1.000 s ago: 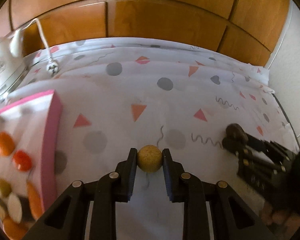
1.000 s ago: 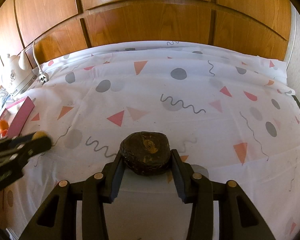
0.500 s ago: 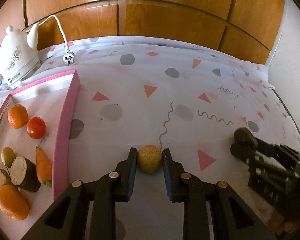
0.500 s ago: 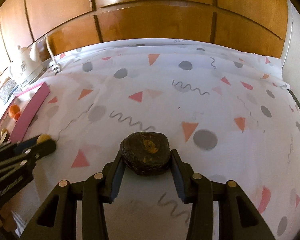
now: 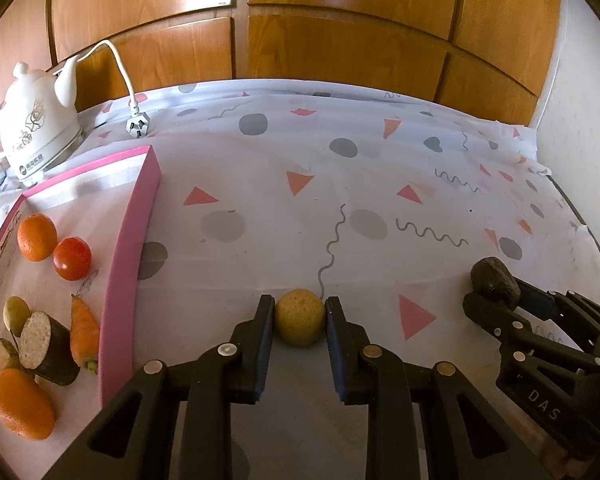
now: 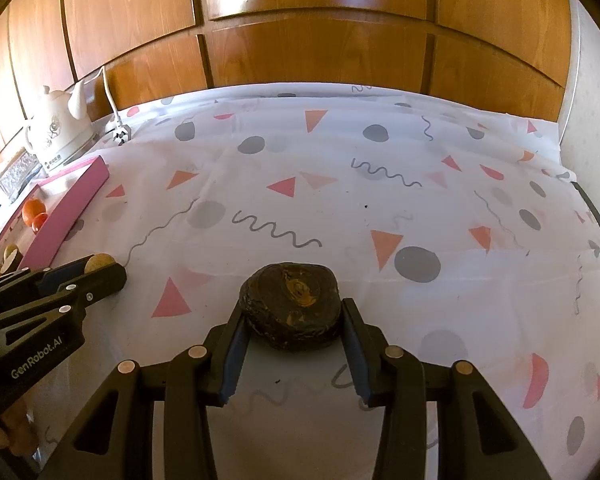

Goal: Organize fruits
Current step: 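Carry the yellow potato into the tray and release it with the left tool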

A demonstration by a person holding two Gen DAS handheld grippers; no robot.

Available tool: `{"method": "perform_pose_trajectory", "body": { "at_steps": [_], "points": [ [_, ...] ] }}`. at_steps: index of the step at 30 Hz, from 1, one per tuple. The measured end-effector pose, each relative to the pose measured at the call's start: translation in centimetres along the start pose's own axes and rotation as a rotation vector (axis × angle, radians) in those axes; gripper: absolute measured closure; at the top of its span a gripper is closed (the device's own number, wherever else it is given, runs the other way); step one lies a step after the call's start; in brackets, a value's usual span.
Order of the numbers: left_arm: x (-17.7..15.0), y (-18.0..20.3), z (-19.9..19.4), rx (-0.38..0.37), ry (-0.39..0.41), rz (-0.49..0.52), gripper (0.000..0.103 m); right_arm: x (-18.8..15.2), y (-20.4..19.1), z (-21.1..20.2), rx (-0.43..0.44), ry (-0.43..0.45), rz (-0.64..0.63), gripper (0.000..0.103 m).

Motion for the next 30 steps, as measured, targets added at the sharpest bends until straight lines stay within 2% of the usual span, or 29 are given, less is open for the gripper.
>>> {"method": "perform_pose_trajectory", "body": {
  "at_steps": [13, 19, 23, 30],
  "points": [
    [0.2, -0.1, -0.6, -0.016, -0.014, -0.003, 0.078, 0.1, 0.1, 0.0, 0.002, 0.007, 0.0, 0.058],
    [1.7, -0.9, -4.1, -0.054, 0.05, -0.015, 0.078, 0.1, -0.1, 0.0, -0.013, 0.006, -0.009, 0.058],
    [2.8, -3.9, -6.4, -0.053, 0.075, -0.076, 0.078, 0.1, -0.2, 0.0, -0.023, 0.005, -0.015, 0.058],
    [3.5, -12.8, -8.5, 0.031, 0.106, -0.239, 0.078, 0.1, -0.3, 0.0, -0.043, 0.002, -0.027, 0.058]
  ]
}}
Point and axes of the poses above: each gripper's, at about its wrist camera, not at the fingertips, and z roughly the way its jaws point, y to its right, x to its top, the point moved 8 cm from there along z, roughly the way its jaws point, and after that the axes turned 7 degrees about -y, right-handed, at the moved point
